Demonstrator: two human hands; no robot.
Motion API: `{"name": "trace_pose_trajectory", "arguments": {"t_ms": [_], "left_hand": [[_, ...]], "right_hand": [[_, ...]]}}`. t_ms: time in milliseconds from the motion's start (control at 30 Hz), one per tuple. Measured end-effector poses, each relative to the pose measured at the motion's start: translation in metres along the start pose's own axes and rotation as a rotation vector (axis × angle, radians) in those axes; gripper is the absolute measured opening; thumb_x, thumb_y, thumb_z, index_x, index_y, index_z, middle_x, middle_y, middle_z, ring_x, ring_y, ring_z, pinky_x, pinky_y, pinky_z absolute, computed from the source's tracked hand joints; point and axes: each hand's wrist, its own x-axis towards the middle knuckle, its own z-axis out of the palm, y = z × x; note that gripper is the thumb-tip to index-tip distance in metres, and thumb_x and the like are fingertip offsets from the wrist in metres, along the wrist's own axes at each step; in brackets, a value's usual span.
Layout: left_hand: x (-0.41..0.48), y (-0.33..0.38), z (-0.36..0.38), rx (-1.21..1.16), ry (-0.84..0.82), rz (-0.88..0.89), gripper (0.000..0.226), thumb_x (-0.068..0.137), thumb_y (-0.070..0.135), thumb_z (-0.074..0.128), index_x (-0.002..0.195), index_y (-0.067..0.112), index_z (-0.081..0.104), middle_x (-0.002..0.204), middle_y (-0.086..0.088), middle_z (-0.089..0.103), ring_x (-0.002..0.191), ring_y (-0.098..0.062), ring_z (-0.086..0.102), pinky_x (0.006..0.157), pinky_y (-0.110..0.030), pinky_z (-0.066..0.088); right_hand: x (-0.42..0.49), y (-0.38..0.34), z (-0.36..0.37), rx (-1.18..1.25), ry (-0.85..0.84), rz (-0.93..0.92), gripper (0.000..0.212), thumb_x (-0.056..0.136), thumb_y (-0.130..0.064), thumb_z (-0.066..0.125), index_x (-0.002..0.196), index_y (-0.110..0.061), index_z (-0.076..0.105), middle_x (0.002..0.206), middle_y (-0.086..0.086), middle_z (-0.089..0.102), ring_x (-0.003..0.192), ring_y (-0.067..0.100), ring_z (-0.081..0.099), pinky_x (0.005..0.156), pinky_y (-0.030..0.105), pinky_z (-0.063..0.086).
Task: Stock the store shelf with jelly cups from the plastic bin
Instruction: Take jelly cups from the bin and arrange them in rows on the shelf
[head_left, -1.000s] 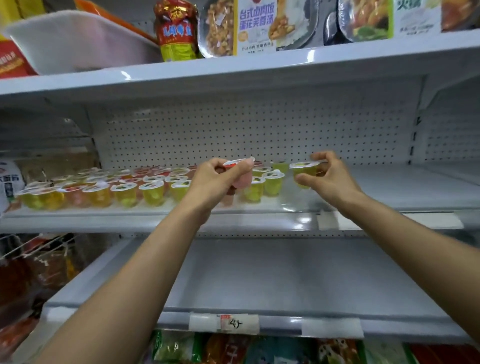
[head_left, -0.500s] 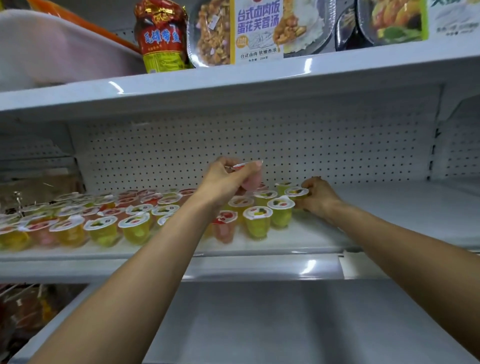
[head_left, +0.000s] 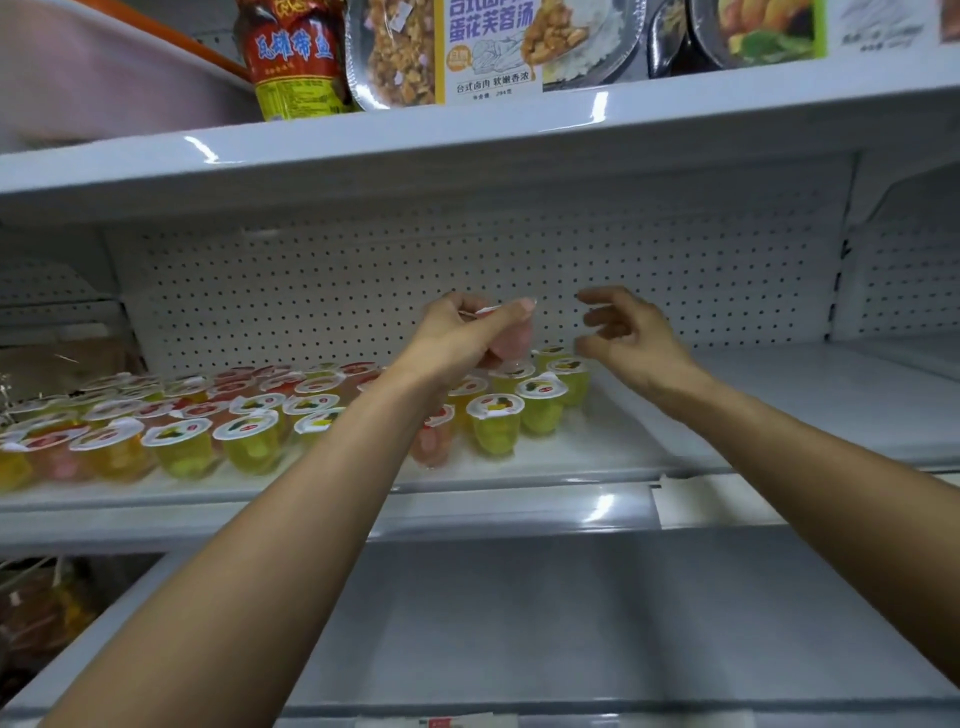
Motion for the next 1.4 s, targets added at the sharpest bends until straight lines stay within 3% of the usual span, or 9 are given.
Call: {"name": "trace_pose_trajectory", "arguments": {"t_ms": [133,200,267,467,633,733,1133,1267,1400], "left_hand": [[-0.013,0.012,0.02,-0.059,-0.063,0.035,0.051,0.083,0.033,0.076,0.114,-0.001,0.054,0.091,-0.012,0.072,0.069,-0.014,0.07,0.059,-0.024,0.058],[-0.02,0.014,0.028,-0.1,-0.106,0.061,0.046,0.084,0.027,0.076,0.113,-0.001,0.055,0.079,-0.003,0.072,0.065,-0.007,0.07,0.06,-0.022,0.057],[-0.025,0.011,0.03,-0.068,-0.136,0.092,0.048,0.082,0.032,0.078,0.115,0.003,0.058,0.085,-0.002,0.073,0.077,-0.011,0.071,0.071,-0.028,0.058],[-0.033,-0.012,0.002,1.009,0.118,0.398,0.05,0.083,0.071,0.052,0.111,0.032,0.066,0.105,0.011,0.069,0.104,-0.016,0.058,0.088,-0.036,0.033],[-0.037,-0.034,-0.007,1.397,0.069,0.349,0.058,0.077,0.078,0.051,0.113,0.035,0.066,0.104,0.005,0.071,0.11,-0.022,0.052,0.091,-0.04,0.027],[-0.037,-0.038,-0.004,1.402,0.069,0.344,0.055,0.077,0.075,0.055,0.111,0.034,0.067,0.1,0.004,0.07,0.11,-0.022,0.053,0.093,-0.04,0.027],[-0.034,-0.04,-0.002,1.319,0.041,0.294,0.046,0.081,0.063,0.059,0.118,0.035,0.064,0.106,0.006,0.069,0.114,-0.021,0.052,0.095,-0.04,0.025],[-0.048,-0.038,-0.003,1.285,0.078,0.348,0.047,0.084,0.063,0.057,0.12,0.034,0.062,0.119,0.004,0.066,0.117,-0.021,0.052,0.095,-0.039,0.026],[-0.087,-0.036,-0.01,1.145,0.173,0.417,0.042,0.087,0.056,0.057,0.123,0.034,0.06,0.125,0.007,0.061,0.122,-0.019,0.049,0.097,-0.036,0.027]], "right_hand": [[-0.025,-0.034,-0.002,0.081,-0.193,-0.162,0.062,0.079,-0.023,0.078,0.134,-0.03,0.05,0.112,-0.003,0.065,0.099,0.006,0.063,0.081,0.017,0.053],[-0.031,-0.038,0.002,0.111,-0.146,-0.177,0.059,0.078,-0.019,0.079,0.131,-0.023,0.054,0.108,-0.003,0.066,0.092,0.0,0.064,0.076,0.013,0.05],[-0.037,-0.036,0.002,0.146,-0.094,-0.153,0.051,0.077,-0.013,0.08,0.123,-0.016,0.058,0.101,0.0,0.067,0.083,-0.002,0.063,0.073,0.013,0.051],[-0.055,-0.009,-0.001,0.016,-0.168,0.047,0.054,0.073,-0.011,0.081,0.118,-0.02,0.052,0.102,-0.002,0.066,0.087,0.012,0.068,0.081,0.028,0.056],[-0.061,0.004,0.006,-0.056,-0.218,0.119,0.048,0.071,-0.011,0.081,0.108,-0.024,0.053,0.096,0.0,0.067,0.07,0.011,0.063,0.068,0.027,0.053],[-0.064,0.006,0.008,-0.087,-0.26,0.114,0.045,0.071,-0.011,0.081,0.103,-0.027,0.054,0.098,-0.001,0.064,0.066,0.01,0.06,0.06,0.021,0.05],[-0.065,0.005,0.012,-0.091,-0.322,0.106,0.043,0.076,-0.015,0.078,0.105,-0.032,0.053,0.104,0.003,0.066,0.077,0.014,0.063,0.065,0.023,0.049],[-0.078,-0.001,0.006,-0.269,-0.272,0.013,0.048,0.082,-0.033,0.072,0.124,-0.03,0.049,0.124,-0.003,0.053,0.106,0.015,0.054,0.083,0.029,0.048],[-0.102,-0.011,-0.003,-0.429,-0.059,-0.166,0.045,0.086,-0.028,0.065,0.128,-0.026,0.049,0.13,-0.001,0.048,0.124,0.017,0.041,0.096,0.034,0.04]]}}
